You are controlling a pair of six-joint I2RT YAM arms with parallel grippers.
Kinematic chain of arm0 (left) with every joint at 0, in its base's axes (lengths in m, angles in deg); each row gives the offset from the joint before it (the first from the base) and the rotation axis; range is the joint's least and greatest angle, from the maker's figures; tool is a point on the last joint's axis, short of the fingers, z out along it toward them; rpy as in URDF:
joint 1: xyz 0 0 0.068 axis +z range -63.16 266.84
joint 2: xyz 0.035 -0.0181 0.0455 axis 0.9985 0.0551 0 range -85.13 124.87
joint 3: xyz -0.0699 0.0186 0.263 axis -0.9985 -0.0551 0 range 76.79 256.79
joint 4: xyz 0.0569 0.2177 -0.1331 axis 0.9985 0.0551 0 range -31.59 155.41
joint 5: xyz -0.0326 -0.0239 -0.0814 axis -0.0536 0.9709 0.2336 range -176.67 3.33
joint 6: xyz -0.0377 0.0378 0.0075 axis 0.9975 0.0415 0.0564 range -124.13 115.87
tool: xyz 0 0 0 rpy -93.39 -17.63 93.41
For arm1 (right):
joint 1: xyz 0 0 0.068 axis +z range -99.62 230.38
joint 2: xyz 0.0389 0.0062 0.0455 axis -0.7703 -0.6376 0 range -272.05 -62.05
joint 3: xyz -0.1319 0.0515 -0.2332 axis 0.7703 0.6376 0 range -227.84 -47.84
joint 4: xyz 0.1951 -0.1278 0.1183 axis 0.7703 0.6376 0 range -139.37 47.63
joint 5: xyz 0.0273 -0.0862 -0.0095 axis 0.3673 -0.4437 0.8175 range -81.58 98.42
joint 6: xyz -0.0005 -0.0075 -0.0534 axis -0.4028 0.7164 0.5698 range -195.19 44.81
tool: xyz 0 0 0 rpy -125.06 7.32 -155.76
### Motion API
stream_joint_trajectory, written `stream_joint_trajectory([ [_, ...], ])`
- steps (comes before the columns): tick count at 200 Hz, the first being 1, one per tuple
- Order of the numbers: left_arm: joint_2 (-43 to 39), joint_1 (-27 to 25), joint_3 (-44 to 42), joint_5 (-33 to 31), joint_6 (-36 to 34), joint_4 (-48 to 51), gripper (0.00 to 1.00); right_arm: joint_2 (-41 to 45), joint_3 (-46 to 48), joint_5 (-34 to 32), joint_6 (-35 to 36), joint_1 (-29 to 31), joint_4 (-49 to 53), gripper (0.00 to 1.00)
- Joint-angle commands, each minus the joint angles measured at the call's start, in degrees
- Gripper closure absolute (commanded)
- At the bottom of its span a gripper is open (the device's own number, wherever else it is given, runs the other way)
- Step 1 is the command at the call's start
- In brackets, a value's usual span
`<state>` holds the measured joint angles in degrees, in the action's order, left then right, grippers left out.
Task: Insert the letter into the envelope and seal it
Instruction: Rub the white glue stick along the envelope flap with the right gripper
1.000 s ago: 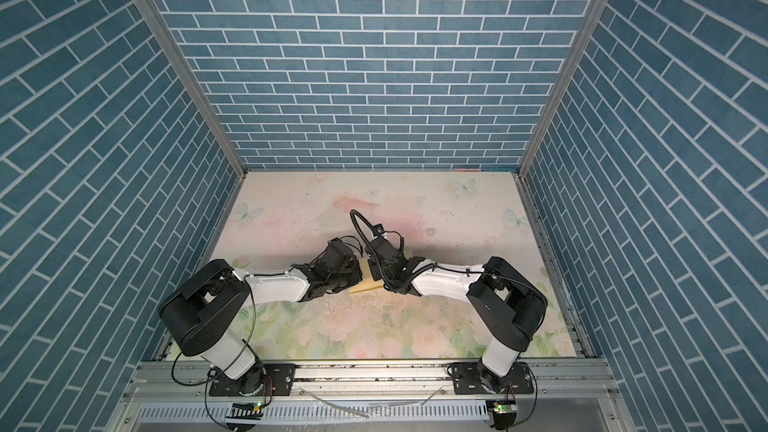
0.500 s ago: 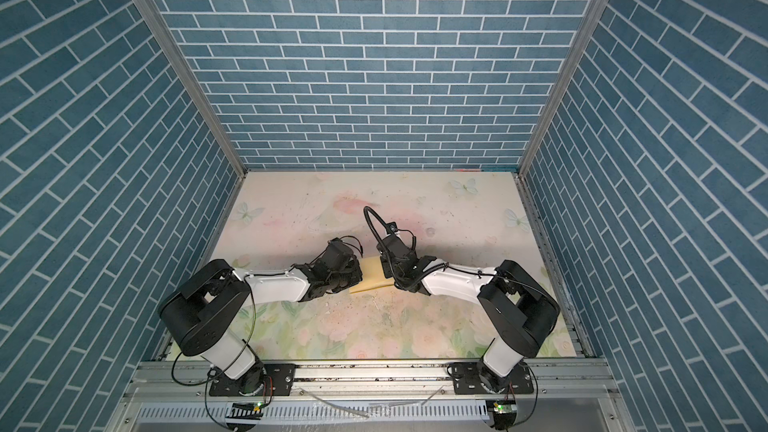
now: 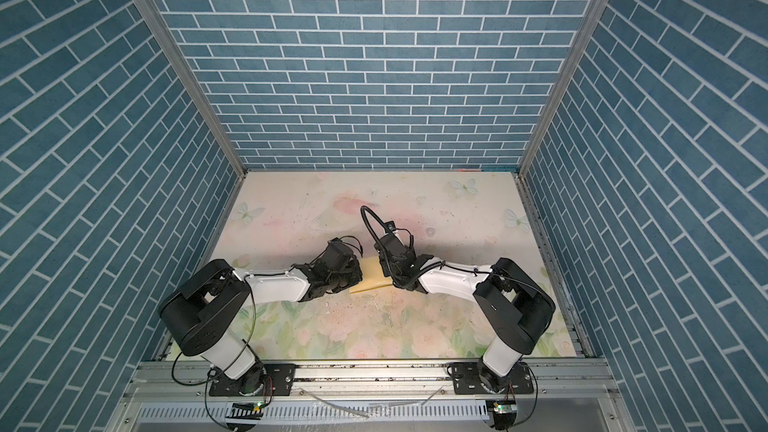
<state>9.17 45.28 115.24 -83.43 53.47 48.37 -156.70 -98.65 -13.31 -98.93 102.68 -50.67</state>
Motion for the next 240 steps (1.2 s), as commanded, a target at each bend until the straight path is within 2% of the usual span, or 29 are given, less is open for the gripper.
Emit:
stream_joint_trajectory([
  [1, 3.4, 0.5, -2.3, -1.8, 0.0, 7.1, 1.0, -2.8, -2.6, 4.3, -3.7, 1.7, -1.1, 1.0],
  [144, 4.4, 0.6, -2.6, -1.2, 1.0, 5.6, 1.0, -4.5, -4.2, 10.1, -9.0, 4.8, -6.8, 1.0],
  [240, 4.3, 0.5, -3.1, -1.2, 1.2, 5.2, 1.0, 0.7, 0.7, 1.7, -5.0, 2.6, 0.9, 1.0],
])
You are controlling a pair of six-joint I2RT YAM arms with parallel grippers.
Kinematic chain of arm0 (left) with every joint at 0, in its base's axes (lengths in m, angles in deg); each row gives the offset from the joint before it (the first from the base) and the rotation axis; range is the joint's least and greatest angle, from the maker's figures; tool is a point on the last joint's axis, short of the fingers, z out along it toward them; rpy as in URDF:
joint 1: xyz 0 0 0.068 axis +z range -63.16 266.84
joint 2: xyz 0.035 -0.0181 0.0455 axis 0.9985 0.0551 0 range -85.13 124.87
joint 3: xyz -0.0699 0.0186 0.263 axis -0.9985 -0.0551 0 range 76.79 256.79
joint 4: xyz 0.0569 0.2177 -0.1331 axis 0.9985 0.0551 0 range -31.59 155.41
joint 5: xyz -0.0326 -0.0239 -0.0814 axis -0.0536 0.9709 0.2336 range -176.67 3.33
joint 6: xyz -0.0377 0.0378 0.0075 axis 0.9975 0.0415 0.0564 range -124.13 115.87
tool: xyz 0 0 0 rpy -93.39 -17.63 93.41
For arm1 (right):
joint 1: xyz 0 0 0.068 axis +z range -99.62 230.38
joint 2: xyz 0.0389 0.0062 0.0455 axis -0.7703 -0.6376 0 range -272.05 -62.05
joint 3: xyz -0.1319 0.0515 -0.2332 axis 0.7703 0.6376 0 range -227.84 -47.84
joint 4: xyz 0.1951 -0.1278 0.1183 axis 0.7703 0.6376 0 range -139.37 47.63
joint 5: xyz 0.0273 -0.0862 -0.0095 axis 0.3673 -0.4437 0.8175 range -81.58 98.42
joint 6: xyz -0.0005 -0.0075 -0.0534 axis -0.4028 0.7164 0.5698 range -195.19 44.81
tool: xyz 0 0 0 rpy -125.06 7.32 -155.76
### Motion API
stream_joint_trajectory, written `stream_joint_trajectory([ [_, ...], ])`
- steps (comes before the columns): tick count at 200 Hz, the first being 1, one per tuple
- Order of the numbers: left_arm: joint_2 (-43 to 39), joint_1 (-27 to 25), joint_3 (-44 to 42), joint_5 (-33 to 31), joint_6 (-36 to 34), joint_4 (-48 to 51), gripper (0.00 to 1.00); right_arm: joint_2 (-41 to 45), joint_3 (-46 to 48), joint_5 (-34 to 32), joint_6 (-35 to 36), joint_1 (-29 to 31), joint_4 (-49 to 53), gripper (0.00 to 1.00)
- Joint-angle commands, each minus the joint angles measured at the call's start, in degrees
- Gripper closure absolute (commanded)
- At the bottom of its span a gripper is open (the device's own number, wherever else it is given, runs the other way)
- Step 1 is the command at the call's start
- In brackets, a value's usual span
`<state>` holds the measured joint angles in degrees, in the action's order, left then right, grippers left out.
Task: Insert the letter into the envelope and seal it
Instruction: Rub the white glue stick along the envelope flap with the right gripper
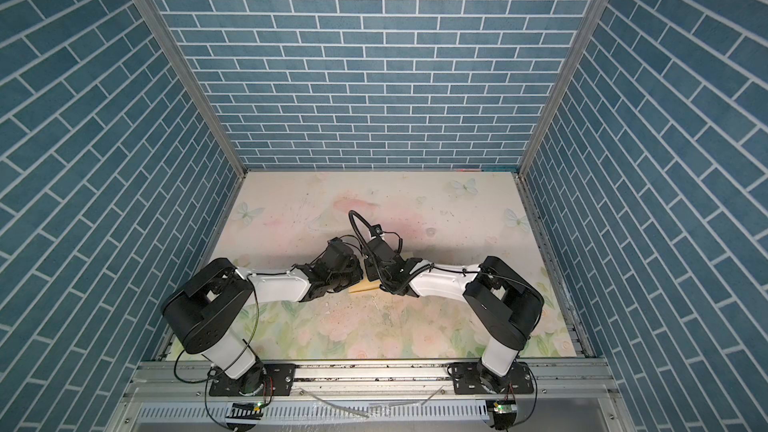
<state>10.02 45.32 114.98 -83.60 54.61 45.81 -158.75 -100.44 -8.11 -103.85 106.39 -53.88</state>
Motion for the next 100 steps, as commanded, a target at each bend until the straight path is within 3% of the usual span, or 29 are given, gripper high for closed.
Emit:
stream_joint_trajectory([
  [1, 3.4, 0.5, -2.9, -1.1, 0.1, 7.8, 1.0, 2.8, 2.5, -3.4, -0.1, -1.2, 4.1, 1.0],
  [71, 3.7, 0.5, -2.8, -1.1, 0.1, 7.6, 1.0, 6.5, 6.7, -6.4, 1.9, -5.3, 6.2, 1.0],
  [100, 3.7, 0.5, -2.7, -1.0, 0.2, 7.5, 1.0, 6.0, 5.5, -4.7, 2.1, -5.3, 5.6, 1.0],
])
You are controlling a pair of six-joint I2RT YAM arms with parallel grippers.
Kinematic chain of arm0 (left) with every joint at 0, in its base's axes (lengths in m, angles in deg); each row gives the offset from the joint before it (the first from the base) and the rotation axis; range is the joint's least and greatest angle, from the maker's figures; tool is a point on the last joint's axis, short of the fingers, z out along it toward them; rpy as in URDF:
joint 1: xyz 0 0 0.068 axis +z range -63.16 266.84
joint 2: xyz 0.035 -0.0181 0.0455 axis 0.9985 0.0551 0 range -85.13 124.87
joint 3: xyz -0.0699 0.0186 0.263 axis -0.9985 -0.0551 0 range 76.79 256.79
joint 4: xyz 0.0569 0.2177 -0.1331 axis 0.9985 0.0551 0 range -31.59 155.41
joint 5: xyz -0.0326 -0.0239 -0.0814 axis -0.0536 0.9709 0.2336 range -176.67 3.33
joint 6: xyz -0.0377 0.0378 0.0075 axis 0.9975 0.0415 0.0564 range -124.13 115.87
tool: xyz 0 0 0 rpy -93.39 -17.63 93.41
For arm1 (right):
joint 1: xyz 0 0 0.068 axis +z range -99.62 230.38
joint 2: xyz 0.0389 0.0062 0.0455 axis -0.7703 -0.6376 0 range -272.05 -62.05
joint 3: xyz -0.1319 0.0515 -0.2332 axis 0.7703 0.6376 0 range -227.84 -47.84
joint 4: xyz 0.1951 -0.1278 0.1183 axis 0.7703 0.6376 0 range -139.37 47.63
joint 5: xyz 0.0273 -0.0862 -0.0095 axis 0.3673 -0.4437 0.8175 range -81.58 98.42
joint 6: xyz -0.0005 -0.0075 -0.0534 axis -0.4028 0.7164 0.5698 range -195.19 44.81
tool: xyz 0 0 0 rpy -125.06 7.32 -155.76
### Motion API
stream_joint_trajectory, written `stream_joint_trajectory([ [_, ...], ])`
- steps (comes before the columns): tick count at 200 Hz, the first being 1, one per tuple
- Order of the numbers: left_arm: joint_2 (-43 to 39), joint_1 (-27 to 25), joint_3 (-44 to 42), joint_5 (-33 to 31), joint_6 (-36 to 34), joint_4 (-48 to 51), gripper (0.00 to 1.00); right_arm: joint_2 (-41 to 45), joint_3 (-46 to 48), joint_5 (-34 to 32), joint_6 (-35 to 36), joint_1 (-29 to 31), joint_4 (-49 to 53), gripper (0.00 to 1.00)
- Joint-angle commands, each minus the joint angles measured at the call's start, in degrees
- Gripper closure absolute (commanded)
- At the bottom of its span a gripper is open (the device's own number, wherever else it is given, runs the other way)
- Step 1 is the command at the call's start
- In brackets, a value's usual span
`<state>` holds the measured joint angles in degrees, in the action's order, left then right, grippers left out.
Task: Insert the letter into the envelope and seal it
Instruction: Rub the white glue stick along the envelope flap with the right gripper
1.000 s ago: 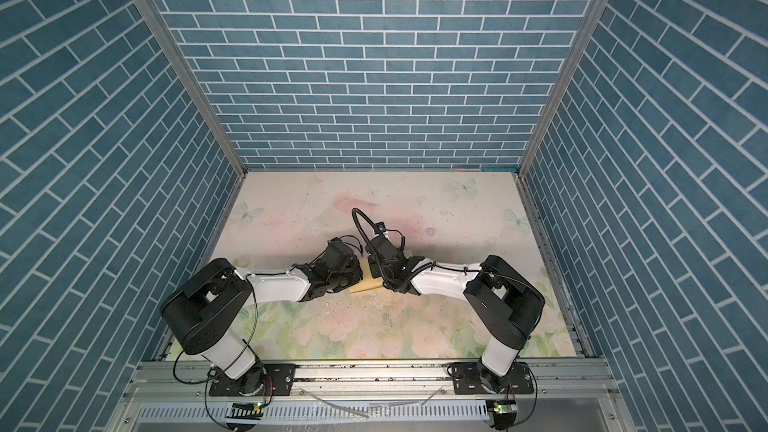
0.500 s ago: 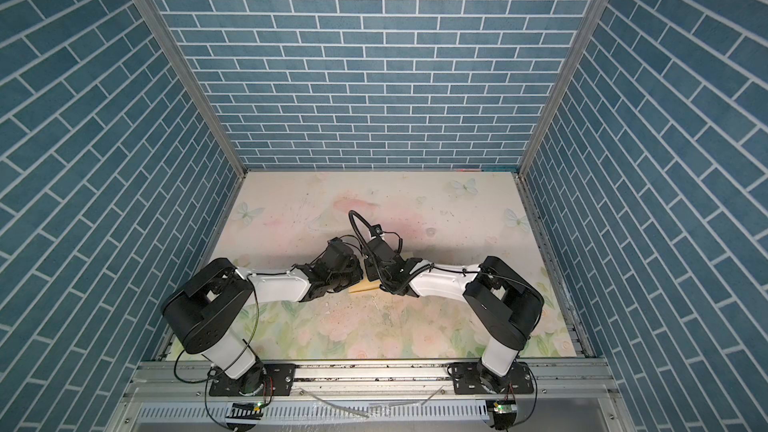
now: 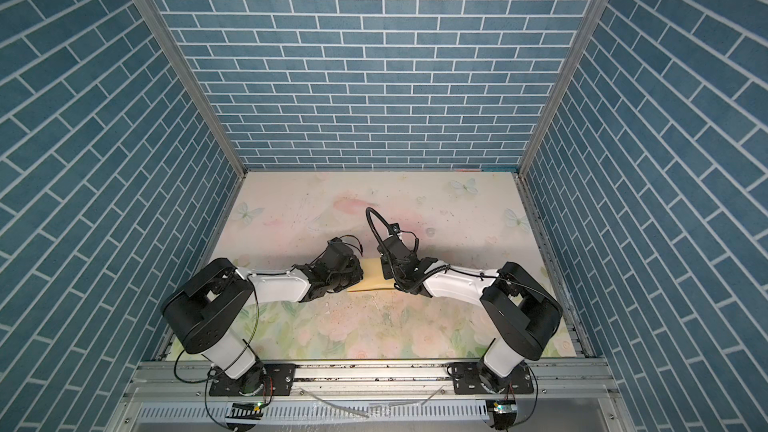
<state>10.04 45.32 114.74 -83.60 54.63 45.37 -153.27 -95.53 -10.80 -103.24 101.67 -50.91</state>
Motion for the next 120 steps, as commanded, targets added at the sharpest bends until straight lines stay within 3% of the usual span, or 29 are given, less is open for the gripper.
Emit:
stream_joint_trajectory([
  [1, 3.8, 0.5, -2.4, -1.0, 0.2, 8.0, 1.0, 0.4, 0.5, -1.9, 1.4, -0.5, 2.6, 1.0],
  [120, 4.3, 0.5, -2.1, -0.4, 0.4, 7.6, 1.0, -8.4, -9.1, 4.8, -2.7, 5.6, -5.0, 1.0],
])
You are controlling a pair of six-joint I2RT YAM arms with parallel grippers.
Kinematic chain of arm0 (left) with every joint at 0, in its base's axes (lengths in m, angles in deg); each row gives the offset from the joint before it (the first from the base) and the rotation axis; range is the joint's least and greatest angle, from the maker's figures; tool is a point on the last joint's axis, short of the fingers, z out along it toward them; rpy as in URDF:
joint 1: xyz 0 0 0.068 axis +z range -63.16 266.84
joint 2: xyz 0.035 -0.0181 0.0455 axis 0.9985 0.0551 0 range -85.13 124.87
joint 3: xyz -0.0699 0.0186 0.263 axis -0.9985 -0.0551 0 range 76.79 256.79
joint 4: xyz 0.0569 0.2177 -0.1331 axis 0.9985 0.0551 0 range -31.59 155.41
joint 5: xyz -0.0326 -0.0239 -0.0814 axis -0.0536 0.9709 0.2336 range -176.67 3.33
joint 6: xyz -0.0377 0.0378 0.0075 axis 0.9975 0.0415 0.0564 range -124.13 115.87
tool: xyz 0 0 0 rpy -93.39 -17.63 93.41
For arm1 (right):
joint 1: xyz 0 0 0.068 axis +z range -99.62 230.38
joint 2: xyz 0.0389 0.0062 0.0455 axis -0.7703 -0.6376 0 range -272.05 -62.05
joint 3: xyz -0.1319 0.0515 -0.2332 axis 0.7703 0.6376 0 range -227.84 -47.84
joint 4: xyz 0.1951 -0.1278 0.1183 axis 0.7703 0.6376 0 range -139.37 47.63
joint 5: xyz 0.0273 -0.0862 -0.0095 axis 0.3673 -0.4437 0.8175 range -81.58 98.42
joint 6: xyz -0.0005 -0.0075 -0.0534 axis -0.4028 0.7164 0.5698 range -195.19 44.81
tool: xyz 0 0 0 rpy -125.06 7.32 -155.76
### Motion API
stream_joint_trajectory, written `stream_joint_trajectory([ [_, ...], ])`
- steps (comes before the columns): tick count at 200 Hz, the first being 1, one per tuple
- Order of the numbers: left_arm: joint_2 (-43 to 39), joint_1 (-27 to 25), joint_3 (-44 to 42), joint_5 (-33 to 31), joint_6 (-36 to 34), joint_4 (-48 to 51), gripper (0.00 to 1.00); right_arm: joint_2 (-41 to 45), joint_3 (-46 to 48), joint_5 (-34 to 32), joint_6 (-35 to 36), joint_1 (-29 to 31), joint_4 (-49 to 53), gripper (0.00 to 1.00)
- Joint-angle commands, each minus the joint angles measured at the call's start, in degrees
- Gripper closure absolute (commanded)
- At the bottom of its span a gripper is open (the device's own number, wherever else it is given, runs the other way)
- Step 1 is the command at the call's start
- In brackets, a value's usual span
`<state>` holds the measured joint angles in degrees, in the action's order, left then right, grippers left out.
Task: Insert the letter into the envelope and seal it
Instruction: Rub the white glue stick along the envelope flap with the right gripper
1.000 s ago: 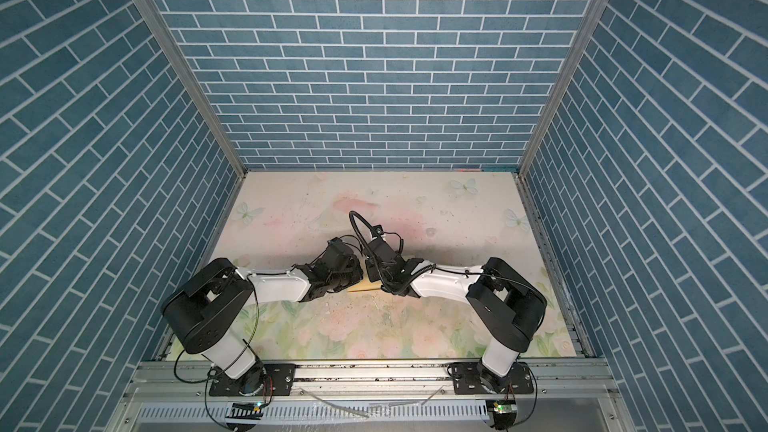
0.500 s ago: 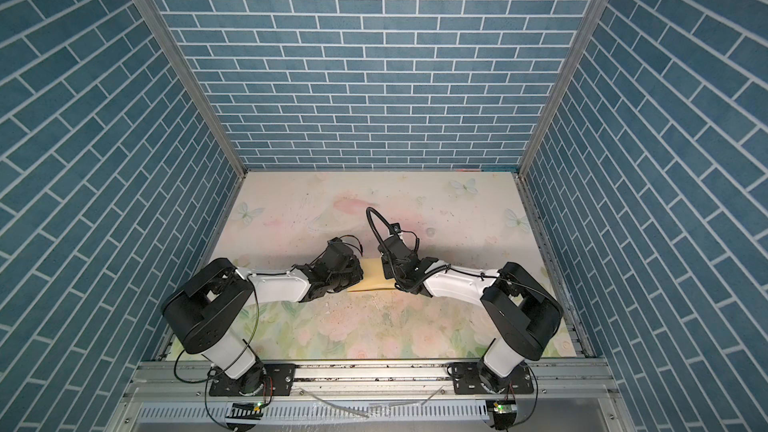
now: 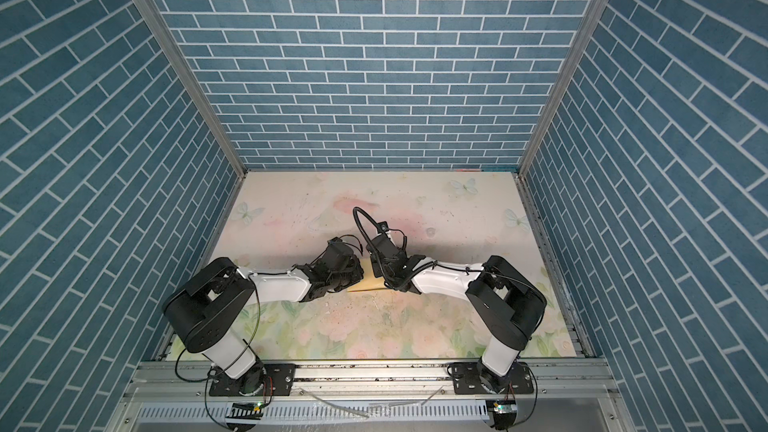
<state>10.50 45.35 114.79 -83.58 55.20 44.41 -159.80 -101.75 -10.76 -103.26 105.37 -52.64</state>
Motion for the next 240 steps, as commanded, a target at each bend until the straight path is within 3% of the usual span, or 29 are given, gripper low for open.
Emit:
stream_joint_trajectory([
  [1, 3.9, 0.5, -2.2, -0.5, -0.1, 8.6, 1.0, -1.8, -2.9, 4.8, -2.8, 1.9, -3.3, 1.0],
  [40, 4.1, 0.5, -2.3, -0.4, 0.0, 8.3, 1.0, -1.4, -1.8, 5.0, -3.8, 2.3, -3.8, 1.0],
  [87, 3.9, 0.5, -2.6, -0.6, 0.0, 8.0, 1.0, 2.1, 1.6, 0.1, -1.1, 2.0, 0.6, 1.0],
  [174, 3.3, 0.5, -3.2, -1.0, 0.3, 8.1, 1.0, 8.7, 10.3, -4.4, 0.5, -3.0, 6.3, 1.0],
  [240, 2.0, 0.5, -2.5, -1.1, -0.5, 8.5, 1.0, 11.0, 9.7, -0.9, 0.2, -5.3, 2.7, 1.0],
])
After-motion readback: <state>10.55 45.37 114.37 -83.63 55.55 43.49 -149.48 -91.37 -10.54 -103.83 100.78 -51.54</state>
